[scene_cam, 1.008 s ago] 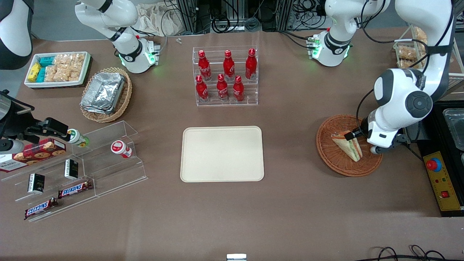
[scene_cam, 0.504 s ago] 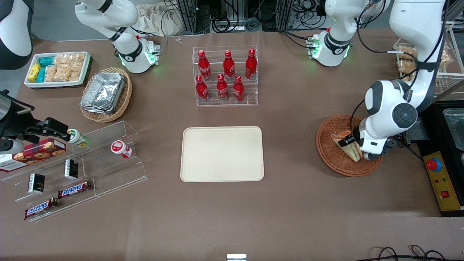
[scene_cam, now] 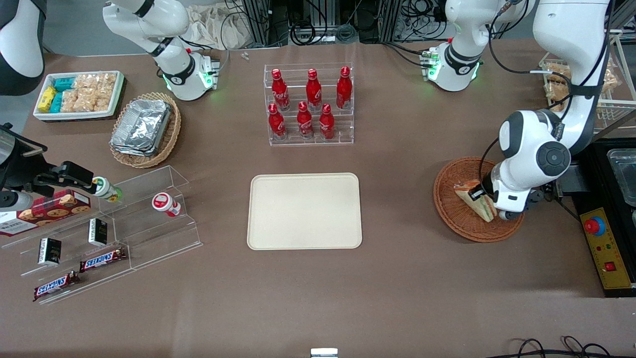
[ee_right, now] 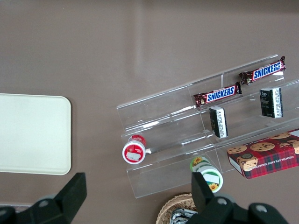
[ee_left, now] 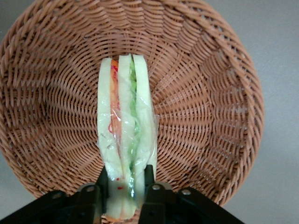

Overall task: Place sandwich from basket to tray
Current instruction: 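Lower the open left gripper over the wrapped sandwich in the basket, then close the left gripper on the sandwich and lift it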

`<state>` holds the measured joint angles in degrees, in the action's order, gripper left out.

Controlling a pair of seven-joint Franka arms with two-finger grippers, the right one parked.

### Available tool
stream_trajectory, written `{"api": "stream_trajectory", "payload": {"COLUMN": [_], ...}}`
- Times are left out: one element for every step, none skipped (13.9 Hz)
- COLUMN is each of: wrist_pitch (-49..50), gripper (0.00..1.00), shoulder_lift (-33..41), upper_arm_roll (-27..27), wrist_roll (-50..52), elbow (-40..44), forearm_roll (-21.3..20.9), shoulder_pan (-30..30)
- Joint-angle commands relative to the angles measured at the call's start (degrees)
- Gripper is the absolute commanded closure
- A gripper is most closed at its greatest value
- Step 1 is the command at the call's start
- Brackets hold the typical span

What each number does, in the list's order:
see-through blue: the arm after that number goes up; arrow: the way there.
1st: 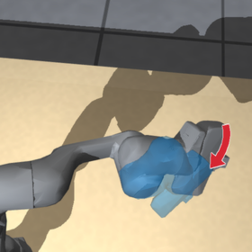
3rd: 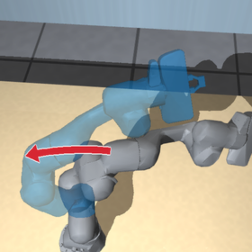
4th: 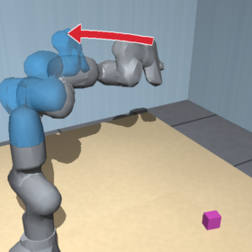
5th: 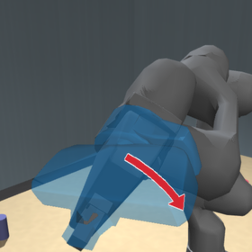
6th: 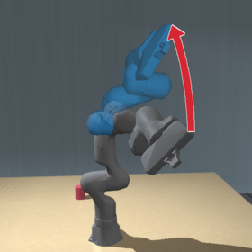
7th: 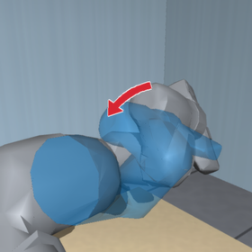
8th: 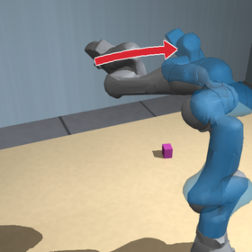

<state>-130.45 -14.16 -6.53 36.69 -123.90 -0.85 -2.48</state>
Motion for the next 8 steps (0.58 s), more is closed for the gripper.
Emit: {"api": "stream_trajectory", "payload": {"wrist_pitch": [6.5,10.9,15.4,20.2,25.3,29.9,32.9,34.5], "gripper": [1.00,1.00,1.00,1.00,1.00,1.00,1.00,1.00], "shoulder_lift": [0.9,1.2,1.3,1.3,1.2,1.2,1.2,1.2], "upper_arm_roll": [0.1,-0.7,-1.1,-1.5,-2.2,-2.3,-2.9,-4.2], "wrist_roll": [1.9,3.1,3.6,3.7,3.7,3.7,3.6,3.2], "elbow": [4.3,7.3,10.8,14.5,18.7,22.2,24.9,27.4], "forearm_roll": [-0.1,-0.1,-0.1,0.0,0.1,0.1,0.2,0.5], "shoulder_pan": [0.7,0.7,0.7,0.7,0.7,0.7,0.7,0.6]}}
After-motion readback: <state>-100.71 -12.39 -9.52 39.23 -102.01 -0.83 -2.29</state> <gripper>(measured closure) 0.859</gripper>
